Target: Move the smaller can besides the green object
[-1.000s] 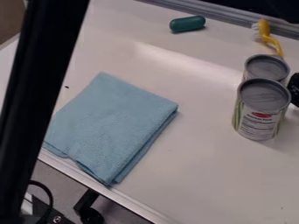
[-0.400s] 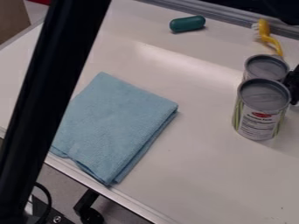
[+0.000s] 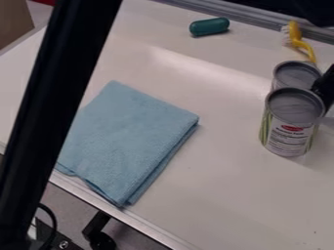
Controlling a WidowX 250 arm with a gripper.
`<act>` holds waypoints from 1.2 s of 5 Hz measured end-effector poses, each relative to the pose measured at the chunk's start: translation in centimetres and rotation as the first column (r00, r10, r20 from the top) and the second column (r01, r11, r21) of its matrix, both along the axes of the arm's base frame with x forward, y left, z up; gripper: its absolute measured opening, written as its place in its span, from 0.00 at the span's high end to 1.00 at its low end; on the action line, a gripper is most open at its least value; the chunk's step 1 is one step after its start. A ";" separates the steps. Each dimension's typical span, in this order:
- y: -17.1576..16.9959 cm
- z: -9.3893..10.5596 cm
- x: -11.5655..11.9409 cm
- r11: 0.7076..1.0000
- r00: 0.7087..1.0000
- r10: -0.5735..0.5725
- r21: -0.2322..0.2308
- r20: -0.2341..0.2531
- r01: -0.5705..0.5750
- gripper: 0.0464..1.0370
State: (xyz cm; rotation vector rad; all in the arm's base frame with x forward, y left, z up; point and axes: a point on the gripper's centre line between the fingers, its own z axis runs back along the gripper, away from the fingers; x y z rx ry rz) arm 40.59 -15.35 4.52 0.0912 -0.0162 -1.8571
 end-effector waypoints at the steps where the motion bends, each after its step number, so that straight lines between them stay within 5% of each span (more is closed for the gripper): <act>1: 0.9 0.3 0.1 1.000 1.000 0.002 0.004 -0.021 -0.002 0.04; 6: 5.6 -0.9 1.2 1.000 1.000 0.000 0.022 0.015 -0.001 0.04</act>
